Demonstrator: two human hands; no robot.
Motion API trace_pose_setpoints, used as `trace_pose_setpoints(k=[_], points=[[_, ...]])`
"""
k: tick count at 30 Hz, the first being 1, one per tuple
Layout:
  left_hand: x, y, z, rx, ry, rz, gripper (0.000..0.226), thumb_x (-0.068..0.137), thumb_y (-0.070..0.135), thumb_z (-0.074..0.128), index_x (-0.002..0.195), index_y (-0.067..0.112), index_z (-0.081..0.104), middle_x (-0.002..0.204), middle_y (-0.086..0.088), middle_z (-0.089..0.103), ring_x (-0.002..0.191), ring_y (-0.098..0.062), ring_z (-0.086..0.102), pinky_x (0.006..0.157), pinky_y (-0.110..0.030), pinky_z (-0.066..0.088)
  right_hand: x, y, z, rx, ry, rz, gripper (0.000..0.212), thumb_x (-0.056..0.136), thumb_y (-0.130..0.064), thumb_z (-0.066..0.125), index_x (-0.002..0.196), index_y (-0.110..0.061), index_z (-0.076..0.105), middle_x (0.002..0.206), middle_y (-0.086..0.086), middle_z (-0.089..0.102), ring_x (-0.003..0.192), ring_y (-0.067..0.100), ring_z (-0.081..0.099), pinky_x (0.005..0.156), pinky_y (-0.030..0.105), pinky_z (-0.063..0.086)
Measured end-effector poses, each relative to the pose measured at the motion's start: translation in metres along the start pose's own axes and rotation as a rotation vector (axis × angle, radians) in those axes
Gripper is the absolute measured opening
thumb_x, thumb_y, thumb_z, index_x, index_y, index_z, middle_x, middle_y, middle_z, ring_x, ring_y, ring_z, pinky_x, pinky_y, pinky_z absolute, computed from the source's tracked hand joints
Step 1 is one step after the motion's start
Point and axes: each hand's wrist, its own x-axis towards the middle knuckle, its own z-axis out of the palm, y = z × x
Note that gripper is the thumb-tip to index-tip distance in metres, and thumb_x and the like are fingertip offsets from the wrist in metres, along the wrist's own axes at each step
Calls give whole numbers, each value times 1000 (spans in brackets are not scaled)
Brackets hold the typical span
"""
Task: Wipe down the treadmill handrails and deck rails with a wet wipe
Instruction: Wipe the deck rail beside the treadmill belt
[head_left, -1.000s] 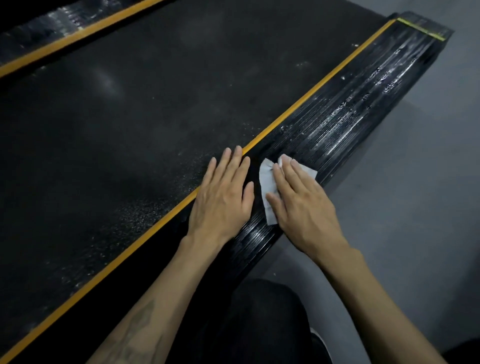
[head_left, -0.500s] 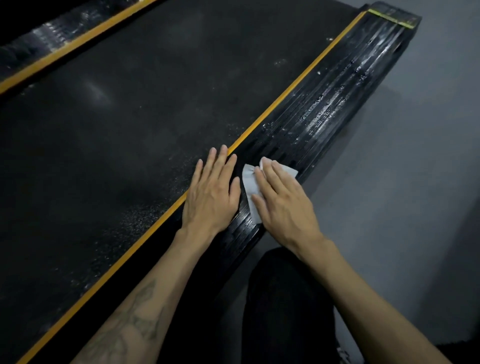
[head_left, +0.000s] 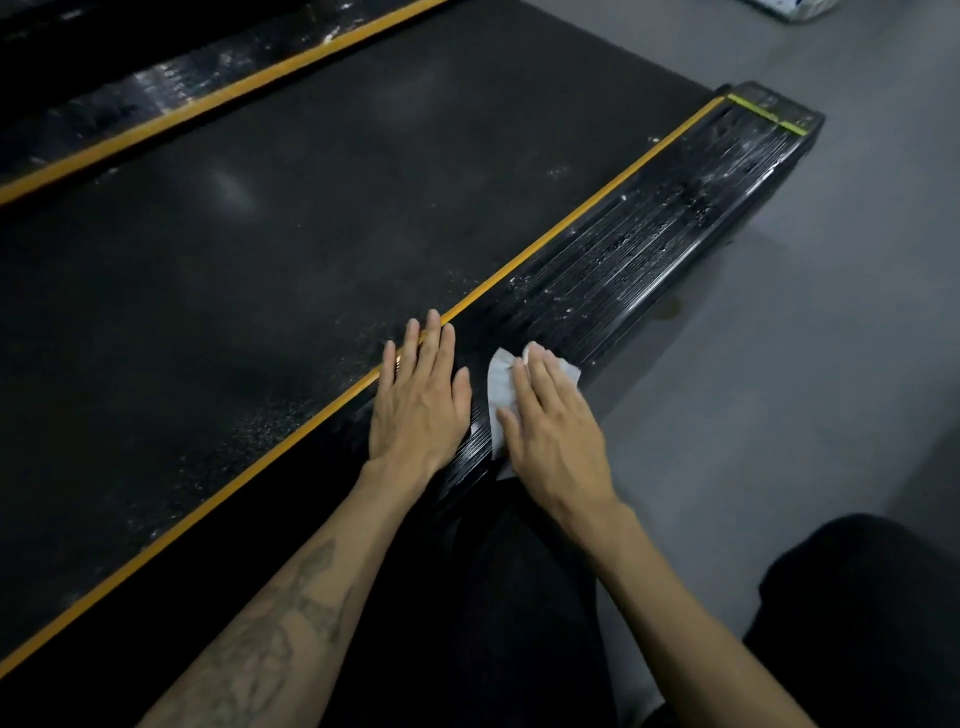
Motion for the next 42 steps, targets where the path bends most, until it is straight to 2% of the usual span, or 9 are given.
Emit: trace_pose_setpoints(k=[8,11,14,19,22,26,30,35,42], points=[[1,1,2,-10,43,-28,61,109,41,24,164,16,18,172,0,3,159,-15,-1,130,-42,5,-2,8,-2,98,33,-143,61,112,-43,26,163,-11,13,172,6,1,159,18,-6,129,38,5],[1,2,1,-1,48,-37,61,108,41,24,164,16,19,172,1,5,159,-15,1,130,-42,6,-6,6,-3,43,61,-67,62,113,-40,24,162,-5,14,171,13,0,159,22,-7,129,35,-8],[2,3,0,1,55,-57,61,108,42,25,163,17,22,172,1,6,159,-14,1,130,-41,7,-6,-5,-1,33,105,-83,59,112,-36,32,158,1,27,168,19,15,158,27,8,128,37,0],[3,4,2,8,57,-63,62,107,43,25,163,18,23,172,1,7,159,-15,2,130,-42,8,9,15,-5,43,37,-110,63,112,-43,18,163,-8,5,171,10,-9,158,19,-14,128,33,-11],[4,4,3,21,66,-62,62,107,43,25,163,17,23,172,0,8,159,-16,4,130,-43,9,-4,7,-1,82,65,-39,61,113,-38,18,162,-3,7,170,15,-6,158,23,-11,129,35,-8],[6,4,5,22,62,-69,60,108,42,28,163,17,23,172,-1,8,159,-17,3,130,-43,9,0,5,1,119,112,-135,58,112,-33,35,159,0,26,169,17,14,159,27,8,130,41,9],[6,6,3,19,72,-75,61,108,43,29,163,17,24,172,-1,10,159,-17,4,130,-43,10,5,22,-2,122,80,-102,61,113,-40,24,163,-7,11,171,9,-3,158,18,-9,129,34,-4],[7,6,3,15,68,-80,60,108,42,30,162,17,26,172,-1,12,159,-17,6,129,-44,12,-7,4,4,80,85,-78,59,113,-34,21,161,-2,12,170,16,0,159,26,-7,128,36,-8],[8,7,1,-12,69,-85,60,107,42,32,162,17,28,172,-2,13,159,-17,7,129,-43,11,1,19,-5,50,41,-17,60,113,-35,6,162,-2,-1,168,17,-15,156,25,-20,127,37,-9]])
